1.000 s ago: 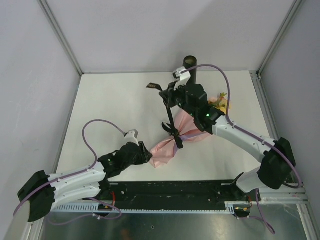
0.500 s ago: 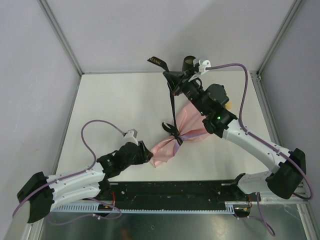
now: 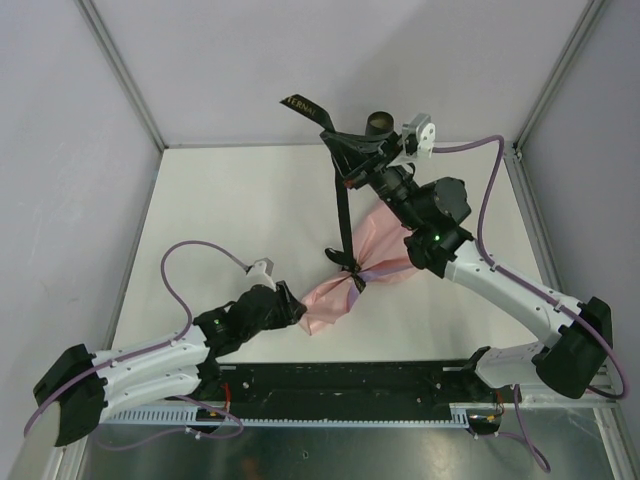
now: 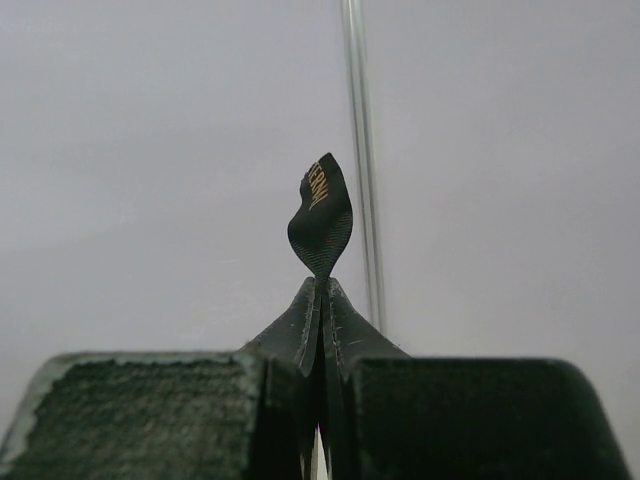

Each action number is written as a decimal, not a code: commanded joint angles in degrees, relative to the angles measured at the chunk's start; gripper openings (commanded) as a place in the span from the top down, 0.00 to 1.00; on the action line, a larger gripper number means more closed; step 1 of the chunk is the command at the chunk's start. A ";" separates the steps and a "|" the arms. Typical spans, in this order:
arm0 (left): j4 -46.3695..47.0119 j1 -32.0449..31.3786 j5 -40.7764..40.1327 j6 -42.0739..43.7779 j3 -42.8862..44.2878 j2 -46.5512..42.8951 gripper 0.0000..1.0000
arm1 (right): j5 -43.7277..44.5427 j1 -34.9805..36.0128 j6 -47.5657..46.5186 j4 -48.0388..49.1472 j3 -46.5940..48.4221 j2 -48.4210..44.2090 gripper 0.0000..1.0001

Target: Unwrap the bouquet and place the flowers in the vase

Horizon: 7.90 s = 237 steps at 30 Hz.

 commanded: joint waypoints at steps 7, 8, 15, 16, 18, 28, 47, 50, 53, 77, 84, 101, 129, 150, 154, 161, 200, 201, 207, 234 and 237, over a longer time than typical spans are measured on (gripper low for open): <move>0.17 -1.05 -2.19 -1.57 -0.24 -1.72 0.44 | 1.13 1.25 0.83 -2.01 1.55 -1.09 1.00; 0.07 -1.04 -2.29 -1.40 -0.12 -2.42 0.41 | 2.22 1.38 1.53 -4.24 0.80 -1.28 1.00; -3.21 -1.02 -4.26 -0.25 1.44 -7.71 0.21 | 10.67 0.72 11.25 -24.01 -1.98 4.81 0.96; -3.91 -1.03 -4.60 0.14 1.78 -8.18 0.19 | 9.32 0.01 12.28 -25.87 -1.85 6.63 0.92; -5.60 -1.01 -5.58 1.23 2.73 -8.93 0.16 | 5.03 -1.22 13.93 -31.18 -0.47 9.25 0.78; -9.08 1.10 -5.34 8.49 8.12 -4.11 0.09 | 5.66 -2.23 7.80 -60.24 0.99 4.27 0.45; -3.11 4.82 6.67 10.49 8.04 6.05 0.23 | 11.26 6.83 7.03 -61.07 -16.44 -0.93 0.60; -0.91 4.80 7.68 9.24 6.17 6.25 0.29 | 14.11 7.70 6.69 -60.62 -17.18 0.93 0.62; 0.49 4.83 7.87 8.40 4.70 6.57 0.33 | 15.76 8.10 6.51 -59.28 -18.22 2.20 0.62; -1.98 4.74 4.51 7.25 4.51 5.41 1.00 | 27.43 8.64 4.63 -58.11 -20.50 4.12 0.99; -5.55 4.69 -0.88 4.69 3.65 1.35 1.00 | 29.89 7.06 7.22 -56.80 -25.99 -2.09 1.00; -10.21 3.36 -4.81 -2.04 3.52 -5.30 0.63 | 12.20 3.19 1.88 -29.38 -26.49 2.67 1.00; -15.37 17.90 10.10 17.96 31.08 18.83 0.10 | -4.23 -3.51 3.26 -22.00 -37.00 -3.43 1.00; -13.47 8.38 8.35 9.99 26.50 24.68 0.27 | 13.41 -1.84 10.73 -38.27 -33.40 -15.37 0.67; -12.53 6.62 7.55 9.15 24.03 22.38 0.30 | 12.63 -1.97 9.61 -42.42 -28.10 -8.57 0.63; -10.16 3.95 6.62 7.89 19.71 22.02 0.32 | 12.10 -2.38 9.23 -45.66 -21.72 0.90 0.61; -2.32 0.66 3.58 2.33 9.58 18.26 1.00 | 11.97 -2.53 6.06 -23.18 -12.96 2.97 1.00; -2.32 0.65 3.45 2.18 9.58 18.34 1.00 | 12.29 -2.58 5.55 -22.03 -12.96 2.02 1.00; -2.32 0.49 2.98 1.48 9.44 18.44 1.00 | 14.00 -3.58 3.43 -15.64 -13.00 -3.17 1.00; -2.24 -3.49 -0.43 0.02 10.23 16.31 1.00 | 5.00 -3.72 5.01 -61.59 -1.49 6.30 0.59; -2.23 -3.57 -0.38 0.24 10.28 16.19 1.00 | 3.95 -4.12 5.13 -64.17 -5.44 3.57 0.62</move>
